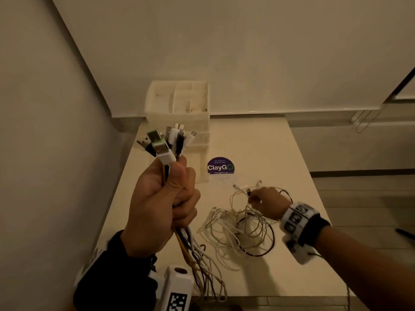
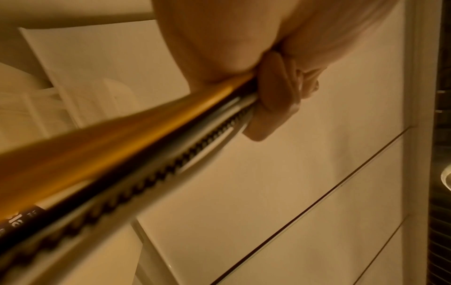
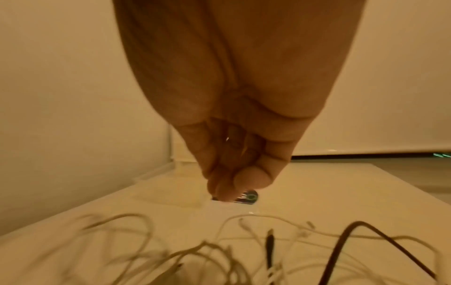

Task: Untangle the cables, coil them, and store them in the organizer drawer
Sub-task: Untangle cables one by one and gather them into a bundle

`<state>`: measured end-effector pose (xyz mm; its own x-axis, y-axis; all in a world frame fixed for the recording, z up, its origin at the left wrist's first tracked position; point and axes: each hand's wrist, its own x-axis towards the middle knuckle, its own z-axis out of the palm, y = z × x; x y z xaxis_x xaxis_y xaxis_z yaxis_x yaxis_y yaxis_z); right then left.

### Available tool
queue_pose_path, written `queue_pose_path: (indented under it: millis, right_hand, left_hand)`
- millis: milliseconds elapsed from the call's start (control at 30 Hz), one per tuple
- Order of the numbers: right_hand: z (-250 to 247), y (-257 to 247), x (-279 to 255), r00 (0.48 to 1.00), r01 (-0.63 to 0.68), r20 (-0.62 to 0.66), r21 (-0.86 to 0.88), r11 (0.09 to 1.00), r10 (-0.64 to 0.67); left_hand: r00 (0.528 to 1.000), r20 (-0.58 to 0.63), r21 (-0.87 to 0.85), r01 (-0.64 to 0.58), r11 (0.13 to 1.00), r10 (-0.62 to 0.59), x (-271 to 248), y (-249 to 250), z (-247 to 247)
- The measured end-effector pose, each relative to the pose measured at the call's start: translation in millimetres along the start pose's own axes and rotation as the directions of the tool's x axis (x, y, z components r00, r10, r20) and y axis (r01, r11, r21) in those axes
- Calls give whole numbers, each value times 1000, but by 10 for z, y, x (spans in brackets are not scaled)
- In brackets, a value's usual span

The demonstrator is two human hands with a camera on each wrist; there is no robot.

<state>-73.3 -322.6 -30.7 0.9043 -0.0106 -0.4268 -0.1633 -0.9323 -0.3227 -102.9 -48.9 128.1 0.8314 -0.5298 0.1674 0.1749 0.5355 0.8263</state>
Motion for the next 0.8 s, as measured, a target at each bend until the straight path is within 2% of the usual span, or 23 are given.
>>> queue_pose_path:
  millis: [100, 167, 267, 433, 500, 600, 733, 800]
  right_hand:
    - [14, 293, 578, 962, -252, -84, 104, 962, 261]
    - [164, 447, 765, 938, -338, -49, 66, 939, 342]
    - [436, 528, 775, 943, -332, -44, -50, 942, 330]
    - [632, 585, 916, 920, -385, -46, 85, 919, 390]
    - [524, 600, 940, 919, -389, 3, 161, 907, 394]
    - [239, 583, 867, 944, -330, 89, 243, 912, 318]
    - [-273, 432, 637, 968, -252, 12, 85, 964, 252]
    - [-556, 304, 490, 975, -212, -46, 87, 973, 216]
  left_hand:
    - [999, -41, 10, 4, 1000, -4, 60, -25, -25]
    - [997, -70, 12, 11, 1000, -10, 103, -44, -44]
    - [994, -105, -2, 17, 1000, -17, 160, -79, -88]
    - [991, -124, -3, 42, 999, -42, 233, -115, -154]
    - [991, -121, -3, 48, 999, -48, 256, -121, -157]
    - [994, -96, 15, 51, 999, -49, 305, -140, -140]
    - [997, -51, 57, 60, 997, -57, 391, -170, -88]
    - [997, -43, 74, 63, 995, -59, 413, -180, -60]
